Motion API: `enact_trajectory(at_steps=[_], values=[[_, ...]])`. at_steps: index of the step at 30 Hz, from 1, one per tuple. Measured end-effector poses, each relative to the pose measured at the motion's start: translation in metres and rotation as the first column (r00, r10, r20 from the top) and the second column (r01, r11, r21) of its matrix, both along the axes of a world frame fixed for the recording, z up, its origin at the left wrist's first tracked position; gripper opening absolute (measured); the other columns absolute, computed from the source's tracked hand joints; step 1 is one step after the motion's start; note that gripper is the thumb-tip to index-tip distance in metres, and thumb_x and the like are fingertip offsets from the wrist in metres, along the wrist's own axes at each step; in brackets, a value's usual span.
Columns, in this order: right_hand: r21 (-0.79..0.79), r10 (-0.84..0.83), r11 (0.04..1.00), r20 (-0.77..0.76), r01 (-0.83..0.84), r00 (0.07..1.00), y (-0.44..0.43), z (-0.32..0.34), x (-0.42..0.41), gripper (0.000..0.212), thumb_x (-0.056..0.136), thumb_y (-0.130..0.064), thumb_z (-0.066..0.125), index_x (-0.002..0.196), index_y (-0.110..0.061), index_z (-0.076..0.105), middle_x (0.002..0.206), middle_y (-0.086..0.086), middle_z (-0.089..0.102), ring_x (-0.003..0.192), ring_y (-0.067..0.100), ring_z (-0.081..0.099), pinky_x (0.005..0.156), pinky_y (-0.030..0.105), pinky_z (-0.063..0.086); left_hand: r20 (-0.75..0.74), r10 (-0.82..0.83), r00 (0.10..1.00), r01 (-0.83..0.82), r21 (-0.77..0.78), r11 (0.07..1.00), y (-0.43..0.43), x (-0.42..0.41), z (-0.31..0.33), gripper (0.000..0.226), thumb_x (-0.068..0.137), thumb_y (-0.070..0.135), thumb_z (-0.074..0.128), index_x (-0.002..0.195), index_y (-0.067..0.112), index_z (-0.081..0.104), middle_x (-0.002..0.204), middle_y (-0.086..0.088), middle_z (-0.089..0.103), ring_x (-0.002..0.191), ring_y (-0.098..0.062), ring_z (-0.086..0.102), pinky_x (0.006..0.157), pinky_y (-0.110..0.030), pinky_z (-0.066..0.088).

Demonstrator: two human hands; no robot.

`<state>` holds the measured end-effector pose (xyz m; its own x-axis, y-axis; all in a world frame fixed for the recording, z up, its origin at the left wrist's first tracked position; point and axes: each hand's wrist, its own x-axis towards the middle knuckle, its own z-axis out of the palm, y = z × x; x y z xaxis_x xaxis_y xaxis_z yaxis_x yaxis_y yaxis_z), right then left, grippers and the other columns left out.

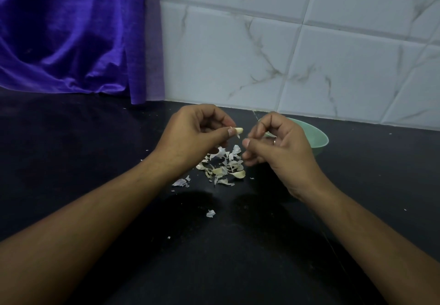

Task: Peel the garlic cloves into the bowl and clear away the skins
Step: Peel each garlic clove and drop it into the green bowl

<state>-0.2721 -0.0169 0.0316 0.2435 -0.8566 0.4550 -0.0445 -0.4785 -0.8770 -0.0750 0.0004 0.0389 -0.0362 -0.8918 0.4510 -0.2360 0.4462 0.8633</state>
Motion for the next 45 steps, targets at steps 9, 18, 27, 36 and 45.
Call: enact_trajectory(at_steps=[9,18,27,36,45], values=[[0.028,0.049,0.998,0.073,-0.052,0.996,-0.0004,-0.0003,0.0010,0.009,0.092,0.004,0.070,0.099,-0.001,0.067,0.087,0.016,0.071,0.071,0.027,0.073,0.065,0.040,0.064,0.042,-0.034,0.999,0.034,0.005,0.999,-0.0018,-0.0005,-0.0027,0.005,0.089,0.014,0.081,0.093,0.014,0.077,0.078,-0.008,0.077,0.072,-0.022,0.074,0.066,-0.038,0.061],[0.153,0.065,0.984,0.165,-0.090,0.984,0.0015,0.0047,-0.0003,0.009,0.090,0.004,0.070,0.095,-0.002,0.068,0.081,0.015,0.072,0.068,0.024,0.073,0.066,0.037,0.063,0.160,0.004,0.987,0.006,-0.063,0.998,-0.0008,0.0005,-0.0028,0.008,0.093,0.015,0.077,0.096,0.022,0.079,0.080,-0.003,0.077,0.079,-0.024,0.075,0.072,-0.041,0.064],[0.197,0.072,0.975,0.141,-0.099,0.987,0.0021,0.0032,-0.0004,0.005,0.094,-0.003,0.069,0.100,-0.003,0.069,0.089,0.020,0.075,0.071,0.025,0.074,0.067,0.035,0.064,0.445,0.186,0.876,-0.078,-0.250,0.965,0.0004,0.0020,-0.0022,0.006,0.094,0.032,0.076,0.095,0.028,0.080,0.074,0.013,0.074,0.071,-0.002,0.069,0.069,-0.034,0.058],[0.225,0.111,0.964,0.134,-0.140,0.985,0.0010,0.0034,-0.0016,0.016,0.088,-0.005,0.073,0.103,-0.001,0.070,0.092,0.017,0.078,0.075,0.024,0.076,0.069,0.033,0.065,0.493,0.222,0.842,-0.073,-0.302,0.950,0.0009,0.0026,-0.0028,0.010,0.096,0.033,0.069,0.093,0.028,0.077,0.075,0.015,0.073,0.073,-0.001,0.069,0.069,-0.038,0.058],[0.118,0.059,0.990,0.107,-0.072,0.993,0.0015,0.0006,-0.0015,0.010,0.091,0.002,0.072,0.101,0.000,0.071,0.088,0.018,0.076,0.075,0.028,0.075,0.071,0.037,0.065,0.561,0.262,0.785,-0.075,-0.333,0.940,0.0050,-0.0013,-0.0012,0.022,0.095,0.041,0.056,0.096,0.031,0.076,0.077,0.016,0.071,0.073,-0.004,0.067,0.069,-0.037,0.058]])
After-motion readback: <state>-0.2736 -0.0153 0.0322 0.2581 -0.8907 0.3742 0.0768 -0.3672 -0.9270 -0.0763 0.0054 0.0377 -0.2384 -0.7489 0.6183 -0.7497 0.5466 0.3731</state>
